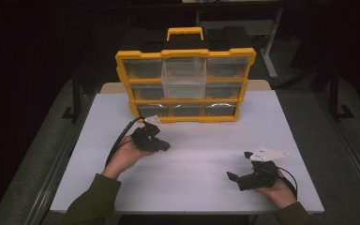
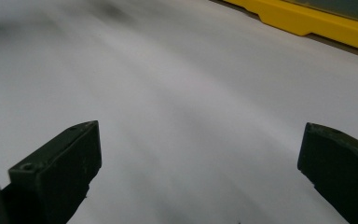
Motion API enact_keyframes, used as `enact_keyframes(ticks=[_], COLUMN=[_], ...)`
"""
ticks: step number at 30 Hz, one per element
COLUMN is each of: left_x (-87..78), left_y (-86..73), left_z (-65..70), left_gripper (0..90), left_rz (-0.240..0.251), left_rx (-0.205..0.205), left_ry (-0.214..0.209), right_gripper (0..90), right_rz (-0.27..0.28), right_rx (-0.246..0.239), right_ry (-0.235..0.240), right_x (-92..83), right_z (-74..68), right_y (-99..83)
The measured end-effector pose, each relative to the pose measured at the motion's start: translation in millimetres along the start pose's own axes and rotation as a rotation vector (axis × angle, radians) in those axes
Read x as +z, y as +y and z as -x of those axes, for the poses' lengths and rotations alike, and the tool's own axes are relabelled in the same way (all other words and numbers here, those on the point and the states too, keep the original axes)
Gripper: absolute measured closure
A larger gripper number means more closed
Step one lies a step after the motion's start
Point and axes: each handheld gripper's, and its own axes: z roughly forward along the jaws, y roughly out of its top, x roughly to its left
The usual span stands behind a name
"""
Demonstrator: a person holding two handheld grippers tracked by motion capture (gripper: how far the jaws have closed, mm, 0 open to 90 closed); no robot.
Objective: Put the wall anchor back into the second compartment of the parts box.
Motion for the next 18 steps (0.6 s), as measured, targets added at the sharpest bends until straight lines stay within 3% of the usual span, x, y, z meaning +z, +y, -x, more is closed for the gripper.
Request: enact_keyframes(ticks=[2, 3, 5, 10, 18], left_x=[-6.6, -11.1, -17.7, -34.7, -67.2], left_y=[1.0, 1.8, 3.3, 8.1, 22.1], left_z=[-1.2, -3.4, -4.0, -8.2, -13.1], left_gripper=[84.5, 84.5, 84.5, 84.5, 84.5], left_rz=[0.01, -0.004, 0.023, 0.045, 0.064], left_rx=[-0.007, 0.01, -0.018, -0.028, -0.019], left_ry=[-0.002, -0.005, -0.008, -0.03, -0.05], right_gripper=[0.0, 0.0, 0.0, 0.0, 0.0], right_rz=[-0.005, -0.007, -0.005, 0.002, 0.004], right_rx=[0.004, 0.008, 0.005, 0.004, 0.006], right_ry=[0.003, 0.004, 0.004, 0.009, 0.015], right_x=[0.5, 0.8, 0.9, 1.5, 3.3], right_z=[-0.1, -0.3, 0.2, 1.7, 2.3], right_y=[-0.1, 0.0, 0.0, -0.4, 0.9])
